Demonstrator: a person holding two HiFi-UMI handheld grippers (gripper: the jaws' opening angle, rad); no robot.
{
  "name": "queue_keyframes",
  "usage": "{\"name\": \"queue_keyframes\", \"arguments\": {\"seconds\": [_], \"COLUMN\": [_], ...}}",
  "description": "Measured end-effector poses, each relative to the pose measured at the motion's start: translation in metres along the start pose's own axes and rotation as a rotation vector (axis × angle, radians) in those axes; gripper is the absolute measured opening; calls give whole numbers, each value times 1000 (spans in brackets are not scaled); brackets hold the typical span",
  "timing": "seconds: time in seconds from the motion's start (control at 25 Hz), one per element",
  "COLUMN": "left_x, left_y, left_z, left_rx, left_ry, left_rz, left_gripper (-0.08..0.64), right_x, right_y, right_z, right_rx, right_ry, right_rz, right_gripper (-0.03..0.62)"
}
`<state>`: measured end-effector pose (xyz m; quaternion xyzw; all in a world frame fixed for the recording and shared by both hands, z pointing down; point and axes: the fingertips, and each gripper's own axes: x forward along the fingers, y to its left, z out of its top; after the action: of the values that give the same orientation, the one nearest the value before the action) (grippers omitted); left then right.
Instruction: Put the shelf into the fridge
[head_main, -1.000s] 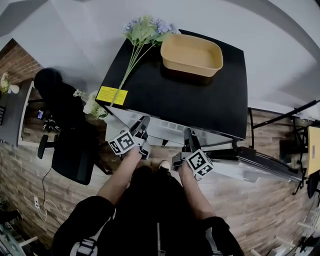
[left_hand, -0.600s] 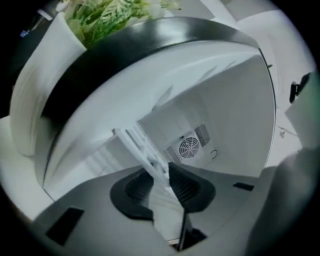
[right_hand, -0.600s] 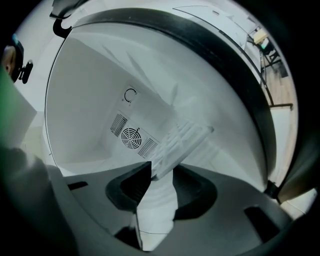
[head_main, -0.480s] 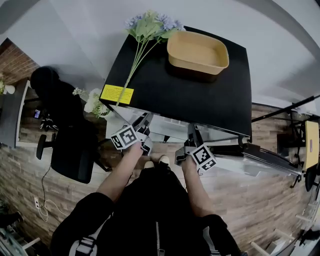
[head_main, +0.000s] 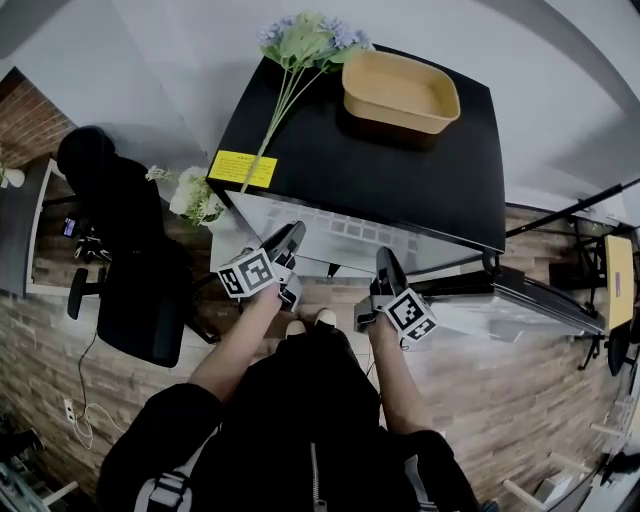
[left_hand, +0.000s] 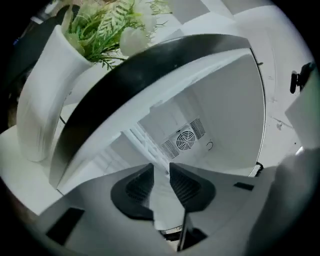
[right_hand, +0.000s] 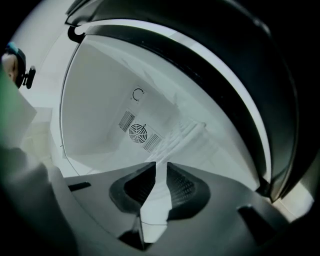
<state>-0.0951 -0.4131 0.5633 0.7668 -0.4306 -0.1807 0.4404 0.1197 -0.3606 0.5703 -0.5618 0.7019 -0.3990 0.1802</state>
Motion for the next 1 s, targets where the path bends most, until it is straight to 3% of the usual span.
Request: {"name": "queue_keyframes", "arguments": {"seconds": [0.16,0.28,0.44,0.6,0.68,0.84,1.0], "left_x": [-14,-26,-37,-46,-50,-54,-56], "left_y": [-1,-7,-15,-30,-42,-58,-61], "left_z": [3,7,11,14,15,17,13], "left_rx": [87,164,363,611,688,771,797], "left_ry": [0,7,40,71,69,57,65], "left_rz": [7,3,15,31,14,-27,-44], "left_gripper": [83,60,44,40,40,40,40], "right_x": [-9,-13,-18,-23,-26,-32,-38], "right_y": [8,13,20,29,35,48,50], "right_z": [-2,-6,-7,-9,-8,-5,-2], "right_rx": [-114,-190,-306,-415,-475,-551,-571], "right_ry": [2,19,29,36,35,15,-11], "right_rz": [8,25,24,28,32,39,26], "right_gripper": [16,6,6,6,6,6,8]}}
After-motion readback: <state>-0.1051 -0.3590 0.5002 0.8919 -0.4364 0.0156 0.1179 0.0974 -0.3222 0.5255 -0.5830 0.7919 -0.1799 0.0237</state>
